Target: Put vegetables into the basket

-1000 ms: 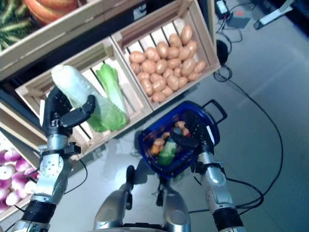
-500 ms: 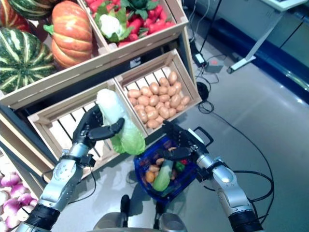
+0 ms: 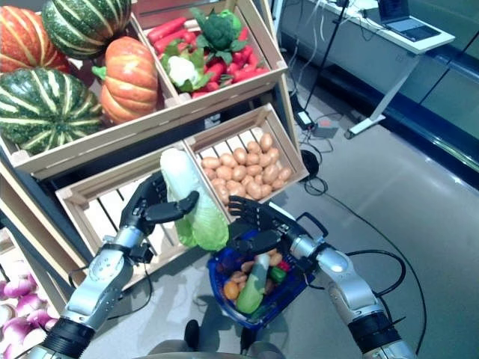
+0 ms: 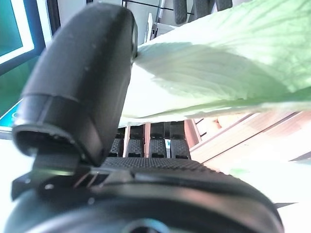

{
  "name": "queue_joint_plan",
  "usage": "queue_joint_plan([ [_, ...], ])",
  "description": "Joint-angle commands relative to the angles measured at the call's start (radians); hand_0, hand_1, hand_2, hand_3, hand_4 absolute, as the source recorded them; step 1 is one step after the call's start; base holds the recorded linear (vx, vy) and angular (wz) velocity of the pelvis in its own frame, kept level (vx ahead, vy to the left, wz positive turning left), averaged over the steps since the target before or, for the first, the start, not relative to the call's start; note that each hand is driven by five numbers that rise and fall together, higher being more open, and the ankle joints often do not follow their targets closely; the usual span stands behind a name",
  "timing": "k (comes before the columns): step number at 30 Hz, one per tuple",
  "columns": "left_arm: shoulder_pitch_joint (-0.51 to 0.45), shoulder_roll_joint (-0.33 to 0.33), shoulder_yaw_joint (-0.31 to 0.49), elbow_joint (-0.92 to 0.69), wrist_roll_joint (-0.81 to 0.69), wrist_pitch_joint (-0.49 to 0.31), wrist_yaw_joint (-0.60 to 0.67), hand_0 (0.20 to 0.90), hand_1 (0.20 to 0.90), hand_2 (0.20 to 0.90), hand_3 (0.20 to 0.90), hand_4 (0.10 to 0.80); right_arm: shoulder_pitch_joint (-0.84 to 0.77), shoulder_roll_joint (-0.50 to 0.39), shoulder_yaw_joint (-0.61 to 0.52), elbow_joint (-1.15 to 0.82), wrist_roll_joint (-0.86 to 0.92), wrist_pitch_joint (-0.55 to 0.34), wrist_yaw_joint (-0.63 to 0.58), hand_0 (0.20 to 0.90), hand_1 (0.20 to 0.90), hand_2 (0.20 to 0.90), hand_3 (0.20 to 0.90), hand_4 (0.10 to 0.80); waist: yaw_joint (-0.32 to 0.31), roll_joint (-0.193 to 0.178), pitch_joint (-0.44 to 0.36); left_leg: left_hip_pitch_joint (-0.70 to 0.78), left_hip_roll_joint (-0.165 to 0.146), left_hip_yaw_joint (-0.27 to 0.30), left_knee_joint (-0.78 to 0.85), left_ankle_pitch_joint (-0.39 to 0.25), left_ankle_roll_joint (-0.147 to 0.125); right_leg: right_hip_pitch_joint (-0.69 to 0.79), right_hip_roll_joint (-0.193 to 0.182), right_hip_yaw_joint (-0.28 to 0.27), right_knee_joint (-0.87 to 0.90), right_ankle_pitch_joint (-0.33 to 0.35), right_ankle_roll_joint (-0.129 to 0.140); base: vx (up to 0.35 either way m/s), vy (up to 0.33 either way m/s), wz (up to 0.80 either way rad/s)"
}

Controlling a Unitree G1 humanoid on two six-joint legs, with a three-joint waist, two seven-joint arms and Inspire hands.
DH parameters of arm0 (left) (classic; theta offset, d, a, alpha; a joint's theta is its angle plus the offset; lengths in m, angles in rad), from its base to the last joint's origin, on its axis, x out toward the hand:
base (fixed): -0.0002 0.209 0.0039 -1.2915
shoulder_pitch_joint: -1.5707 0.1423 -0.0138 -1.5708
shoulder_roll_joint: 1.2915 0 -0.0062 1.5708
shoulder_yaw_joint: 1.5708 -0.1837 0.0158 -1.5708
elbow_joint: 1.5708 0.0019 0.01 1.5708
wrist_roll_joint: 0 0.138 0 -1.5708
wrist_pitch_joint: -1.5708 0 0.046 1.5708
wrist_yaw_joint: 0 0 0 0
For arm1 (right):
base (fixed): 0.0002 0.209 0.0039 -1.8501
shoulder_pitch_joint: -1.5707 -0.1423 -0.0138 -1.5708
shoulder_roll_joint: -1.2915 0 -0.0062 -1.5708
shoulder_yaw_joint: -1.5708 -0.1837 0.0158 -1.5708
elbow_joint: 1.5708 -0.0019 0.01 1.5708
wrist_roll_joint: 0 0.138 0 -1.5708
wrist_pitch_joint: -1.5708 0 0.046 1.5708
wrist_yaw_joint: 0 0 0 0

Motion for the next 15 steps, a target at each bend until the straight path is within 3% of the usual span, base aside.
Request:
queue_joint_plan([
  [1,-0.115,-0.014,-0.034,-0.028,-0.031,-0.099,0.001,0.300,0.300,0.300,0.300,0.400,-0.079,0.051,0.010,0.018,0.107,-0.050,-0.134,0.900,0.900,0.900,0.900,0.800,0.015,-0.016,-0.127,-0.005,-0.006,-0.004,0.001,-0.053,-0.020,0.033,-0.086,-0.048,0.001,0.024,0.052,0.000,0.000,0.00],
  [8,-0.114,-0.031,-0.051,-0.046,-0.024,-0.084,0.045,0.300,0.300,0.300,0.300,0.400,-0.084,0.149,0.023,0.050,0.076,-0.051,-0.349,0.900,0.900,0.900,0.900,0.800,0.010,-0.001,-0.137,0.001,-0.006,0.003,0.001,-0.056,-0.019,0.032,-0.087,-0.038,0.001,0.023,0.051,0.000,0.000,0.00],
  [11,-0.113,-0.032,-0.052,-0.058,-0.035,-0.076,0.047,0.300,0.300,0.300,0.300,0.400,-0.094,0.165,0.037,0.048,0.069,-0.028,-0.345,0.900,0.900,0.900,0.900,0.800,0.012,0.004,-0.140,0.000,-0.007,0.003,0.001,-0.057,-0.018,0.031,-0.087,-0.037,0.001,0.022,0.050,0.000,0.000,0.00],
  [15,-0.118,-0.027,-0.054,-0.068,-0.062,-0.071,0.020,0.300,0.300,0.300,0.300,0.400,-0.111,0.158,0.066,0.040,0.067,0.007,-0.254,0.900,0.900,0.900,0.900,0.800,0.016,0.006,-0.142,0.000,-0.006,0.002,0.001,-0.057,-0.019,0.031,-0.090,-0.039,0.001,0.021,0.049,0.000,0.000,0.00],
])
